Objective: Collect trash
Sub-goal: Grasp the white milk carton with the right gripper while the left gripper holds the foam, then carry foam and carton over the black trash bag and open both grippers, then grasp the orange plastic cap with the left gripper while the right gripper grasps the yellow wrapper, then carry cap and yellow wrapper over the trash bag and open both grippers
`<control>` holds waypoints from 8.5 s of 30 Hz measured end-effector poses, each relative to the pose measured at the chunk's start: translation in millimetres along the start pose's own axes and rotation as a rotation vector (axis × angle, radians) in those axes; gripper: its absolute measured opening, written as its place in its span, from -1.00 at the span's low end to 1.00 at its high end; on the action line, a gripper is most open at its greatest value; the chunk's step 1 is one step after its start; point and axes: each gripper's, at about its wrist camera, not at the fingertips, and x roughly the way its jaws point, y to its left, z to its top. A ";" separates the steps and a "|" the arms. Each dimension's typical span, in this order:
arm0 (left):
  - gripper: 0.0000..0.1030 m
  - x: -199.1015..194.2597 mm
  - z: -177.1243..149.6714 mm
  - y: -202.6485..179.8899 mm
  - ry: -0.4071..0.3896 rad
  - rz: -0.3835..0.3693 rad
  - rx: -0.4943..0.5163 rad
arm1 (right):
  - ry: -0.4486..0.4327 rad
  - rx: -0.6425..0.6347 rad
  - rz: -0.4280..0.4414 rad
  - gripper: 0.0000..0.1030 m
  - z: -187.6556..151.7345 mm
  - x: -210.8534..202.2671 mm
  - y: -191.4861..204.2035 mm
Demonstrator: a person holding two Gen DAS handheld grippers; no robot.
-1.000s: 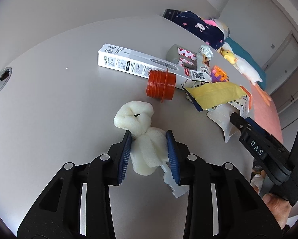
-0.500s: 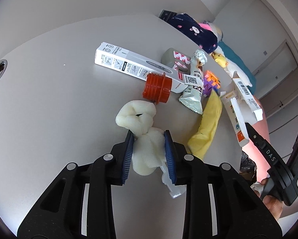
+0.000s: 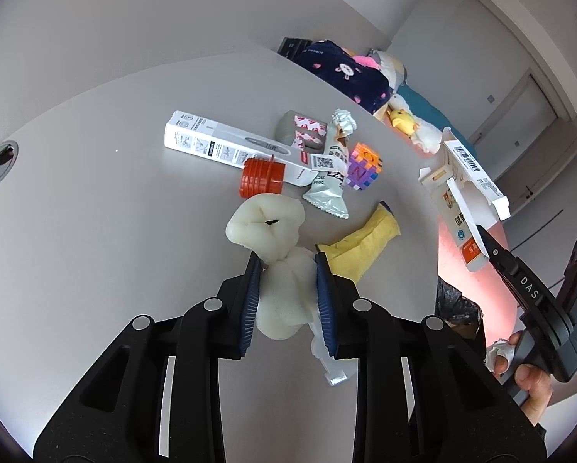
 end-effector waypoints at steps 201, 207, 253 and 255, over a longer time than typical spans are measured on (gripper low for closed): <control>-0.37 32.2 -4.1 -76.6 -0.004 0.027 0.288 | 0.174 0.026 -0.010 -0.60 -14.3 -36.7 -7.0; -0.36 28.6 -16.6 -101.8 0.002 -0.006 0.325 | 0.154 0.046 -0.042 -0.60 -16.1 -58.5 -30.1; -0.36 42.8 -107.3 -248.0 0.227 -0.294 0.602 | 0.107 0.188 -0.259 -0.60 -24.9 -140.4 -162.3; -0.36 44.9 -108.3 -250.1 0.235 -0.295 0.609 | 0.110 0.188 -0.263 -0.60 -24.7 -139.5 -164.1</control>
